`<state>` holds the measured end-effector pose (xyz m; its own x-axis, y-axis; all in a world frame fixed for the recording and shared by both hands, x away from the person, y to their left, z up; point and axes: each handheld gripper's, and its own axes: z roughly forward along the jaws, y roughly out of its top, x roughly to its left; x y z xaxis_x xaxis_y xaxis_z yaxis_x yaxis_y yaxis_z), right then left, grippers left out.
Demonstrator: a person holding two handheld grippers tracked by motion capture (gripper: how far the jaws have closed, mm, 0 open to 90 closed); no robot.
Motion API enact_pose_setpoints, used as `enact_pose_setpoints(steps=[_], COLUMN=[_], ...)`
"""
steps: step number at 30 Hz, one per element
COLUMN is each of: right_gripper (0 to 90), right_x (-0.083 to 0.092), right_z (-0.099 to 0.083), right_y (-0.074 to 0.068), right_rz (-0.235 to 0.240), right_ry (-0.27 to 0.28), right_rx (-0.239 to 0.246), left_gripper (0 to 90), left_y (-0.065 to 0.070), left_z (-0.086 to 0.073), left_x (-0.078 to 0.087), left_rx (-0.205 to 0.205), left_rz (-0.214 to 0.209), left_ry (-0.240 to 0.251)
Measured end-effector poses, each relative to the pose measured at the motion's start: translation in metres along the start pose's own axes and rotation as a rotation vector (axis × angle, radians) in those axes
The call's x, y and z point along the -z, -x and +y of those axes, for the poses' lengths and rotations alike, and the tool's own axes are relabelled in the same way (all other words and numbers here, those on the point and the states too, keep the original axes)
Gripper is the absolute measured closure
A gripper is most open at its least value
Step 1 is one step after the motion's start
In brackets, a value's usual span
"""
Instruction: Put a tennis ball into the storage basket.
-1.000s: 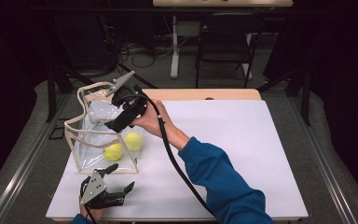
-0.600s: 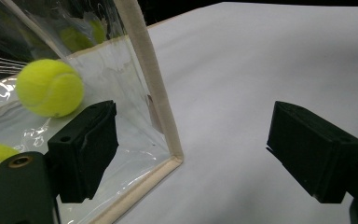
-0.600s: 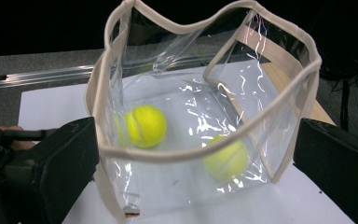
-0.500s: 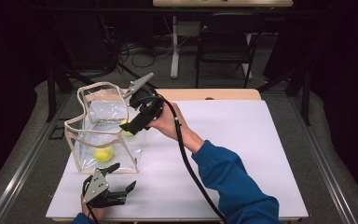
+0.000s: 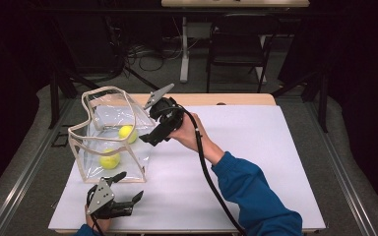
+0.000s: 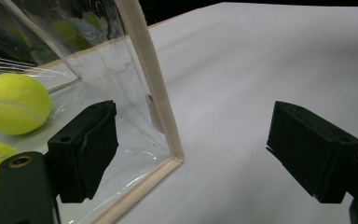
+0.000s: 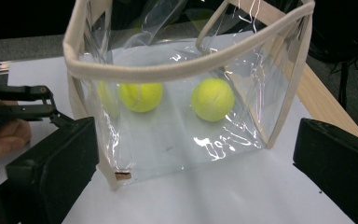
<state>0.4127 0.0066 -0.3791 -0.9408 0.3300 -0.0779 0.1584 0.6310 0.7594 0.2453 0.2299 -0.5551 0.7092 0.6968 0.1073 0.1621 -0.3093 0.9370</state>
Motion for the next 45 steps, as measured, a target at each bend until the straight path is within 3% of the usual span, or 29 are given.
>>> enact_pose_setpoints(steps=[18, 45], right_gripper=[0.0, 0.0], right_x=[0.007, 0.028], right_z=[-0.037, -0.091], right_y=[0.004, -0.006], right_rz=[-0.028, -0.073], right_ry=[-0.039, -0.113], right_rx=[-0.029, -0.038], left_gripper=[15.8, 15.8], left_y=[0.002, 0.002], left_z=[0.001, 0.001], left_x=[0.0, 0.0], left_rx=[-0.007, -0.009], left_rz=[-0.002, -0.002], left_ry=[0.001, 0.002])
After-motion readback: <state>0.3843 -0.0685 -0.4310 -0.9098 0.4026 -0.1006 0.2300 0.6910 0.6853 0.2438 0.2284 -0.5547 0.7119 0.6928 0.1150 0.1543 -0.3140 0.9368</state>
